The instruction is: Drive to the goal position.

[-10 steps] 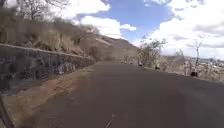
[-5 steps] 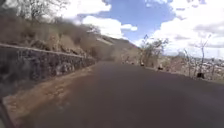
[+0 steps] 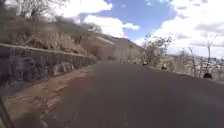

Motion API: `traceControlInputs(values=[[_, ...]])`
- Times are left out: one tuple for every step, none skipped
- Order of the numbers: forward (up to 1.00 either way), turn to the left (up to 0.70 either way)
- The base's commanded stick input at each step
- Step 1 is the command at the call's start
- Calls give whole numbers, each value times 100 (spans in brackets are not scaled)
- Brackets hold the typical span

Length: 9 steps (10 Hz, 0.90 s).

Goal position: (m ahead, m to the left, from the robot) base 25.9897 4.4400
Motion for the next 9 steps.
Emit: traceControlInputs(values=[[70, 3], [70, 2], [70, 0], [70, 0], [70, 0], [70, 0], [70, 0], [70, 0], [70, 0]])
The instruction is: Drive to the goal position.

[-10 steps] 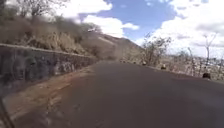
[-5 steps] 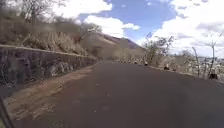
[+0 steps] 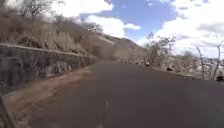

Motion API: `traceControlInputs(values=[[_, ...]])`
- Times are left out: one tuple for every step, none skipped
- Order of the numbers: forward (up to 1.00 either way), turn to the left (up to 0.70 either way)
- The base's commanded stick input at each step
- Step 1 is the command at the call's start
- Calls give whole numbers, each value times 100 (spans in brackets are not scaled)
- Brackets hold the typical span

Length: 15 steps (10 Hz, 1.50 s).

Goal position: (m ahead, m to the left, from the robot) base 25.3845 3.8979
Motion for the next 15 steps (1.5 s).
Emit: traceControlInputs(values=[[70, 0], [70, 0], [70, 0], [70, 0], [70, 0], [70, 0], [70, 0], [70, 0], [70, 0], [70, 0], [70, 0], [70, 0], [70, 0], [70, 0], [70, 0]])
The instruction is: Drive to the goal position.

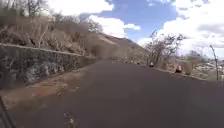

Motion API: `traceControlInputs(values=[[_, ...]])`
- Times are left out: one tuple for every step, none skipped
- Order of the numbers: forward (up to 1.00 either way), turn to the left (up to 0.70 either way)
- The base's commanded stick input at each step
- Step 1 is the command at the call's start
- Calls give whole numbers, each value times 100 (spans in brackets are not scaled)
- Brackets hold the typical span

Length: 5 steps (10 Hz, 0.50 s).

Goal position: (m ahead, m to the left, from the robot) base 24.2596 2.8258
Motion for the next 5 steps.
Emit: traceControlInputs(values=[[70, 0], [70, 0], [70, 0], [70, 0], [70, 0]])
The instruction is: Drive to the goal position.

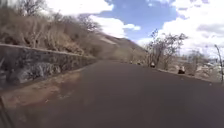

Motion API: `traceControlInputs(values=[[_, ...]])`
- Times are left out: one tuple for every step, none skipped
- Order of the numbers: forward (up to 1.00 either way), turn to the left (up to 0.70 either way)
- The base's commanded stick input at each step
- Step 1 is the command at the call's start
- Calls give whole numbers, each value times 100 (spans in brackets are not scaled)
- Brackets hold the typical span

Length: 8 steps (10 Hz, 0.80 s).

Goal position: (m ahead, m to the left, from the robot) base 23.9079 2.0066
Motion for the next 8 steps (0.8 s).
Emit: traceControlInputs(values=[[70, 0], [70, 0], [70, 0], [70, 0], [70, 1], [70, 2], [70, 2], [70, 2]])
